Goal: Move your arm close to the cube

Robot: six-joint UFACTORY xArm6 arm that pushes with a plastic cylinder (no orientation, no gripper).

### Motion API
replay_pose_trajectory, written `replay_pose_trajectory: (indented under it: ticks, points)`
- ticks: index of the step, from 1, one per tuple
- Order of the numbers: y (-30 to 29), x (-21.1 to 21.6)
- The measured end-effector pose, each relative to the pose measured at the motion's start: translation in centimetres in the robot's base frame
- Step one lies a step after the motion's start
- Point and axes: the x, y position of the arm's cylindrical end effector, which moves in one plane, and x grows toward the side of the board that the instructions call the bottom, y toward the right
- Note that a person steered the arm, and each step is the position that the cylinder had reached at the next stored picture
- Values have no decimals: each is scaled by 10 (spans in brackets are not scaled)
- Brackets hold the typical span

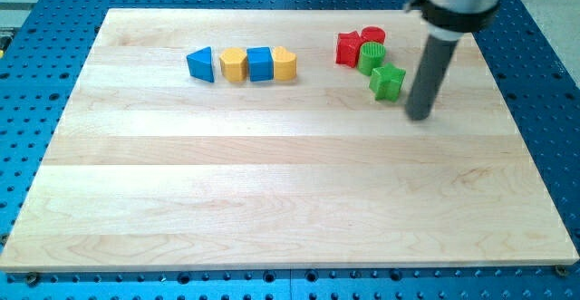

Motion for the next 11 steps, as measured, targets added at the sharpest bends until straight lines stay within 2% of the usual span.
replay_pose_trajectory:
  ticks: [1, 2, 3, 4, 5, 6, 8, 9, 10, 11]
  points:
    - [-57, -7]
    - [-71, -6]
    - [-66, -29]
    - [-60, 11]
    - [-91, -23]
    - [-92, -40]
    - [-127, -10]
    - [-244, -17]
    - [-237, -51]
    - [-228, -49]
